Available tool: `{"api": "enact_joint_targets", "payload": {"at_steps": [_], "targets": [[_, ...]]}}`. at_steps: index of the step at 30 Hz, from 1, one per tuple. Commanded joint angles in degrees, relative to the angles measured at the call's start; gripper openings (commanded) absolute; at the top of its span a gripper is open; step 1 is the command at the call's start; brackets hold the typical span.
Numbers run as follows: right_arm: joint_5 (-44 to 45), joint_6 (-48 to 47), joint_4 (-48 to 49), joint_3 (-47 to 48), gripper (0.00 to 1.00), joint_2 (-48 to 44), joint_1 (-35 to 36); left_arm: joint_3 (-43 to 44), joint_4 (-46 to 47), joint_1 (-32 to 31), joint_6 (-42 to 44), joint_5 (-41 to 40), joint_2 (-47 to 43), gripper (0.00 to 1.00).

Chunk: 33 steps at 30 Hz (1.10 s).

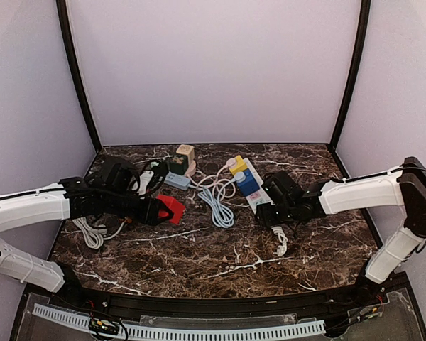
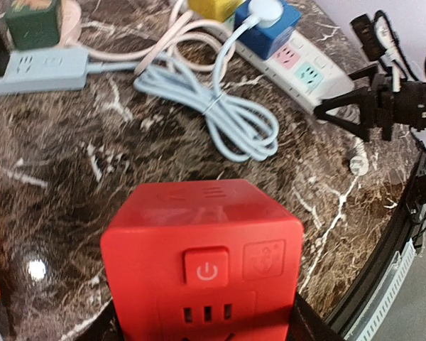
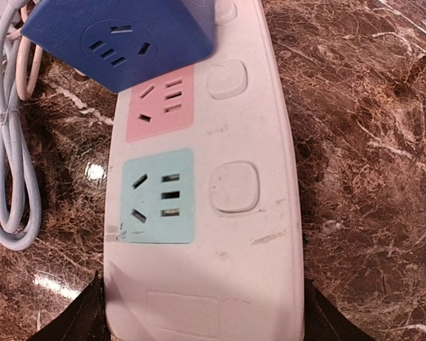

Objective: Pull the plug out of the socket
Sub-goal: Place the plug at the center of the board.

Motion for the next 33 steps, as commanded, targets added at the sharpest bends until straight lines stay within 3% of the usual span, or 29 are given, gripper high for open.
{"api": "enact_joint_targets", "payload": {"at_steps": [1,7,16,27,30,33], "targets": [[1.19,1.04,7.18,-0.51,0.00,-2.18,-1.43,-3.37,-5.22,0.29,-5.83,-5.46,-1.67,0.01],[-0.81,0.79,8.41,-1.36,0.00,-2.58,-1.43,-3.78,-10.44,0.37,-5.77,-10.80,0.55,0.02],[-1.27,1.22,8.37,-2.29,0.00,-3.05,-1.43,-3.54,-8.79,0.40,-5.02,-6.92,5.39,0.09],[-1.76,1.07,8.13,-1.58,0.00,-2.47,-1.43,-3.26,-9.45,0.35,-4.55,-5.69,7.93,0.32],[-1.71,1.37,7.59,-1.28,0.00,-2.67,-1.43,-3.42,-9.87,0.38,-4.26,-6.03,7.42,0.42],[-1.60,2.02,6.62,-1.07,0.00,-3.06,-1.43,-3.71,-10.07,0.38,-3.75,-6.96,6.77,0.59]]}}
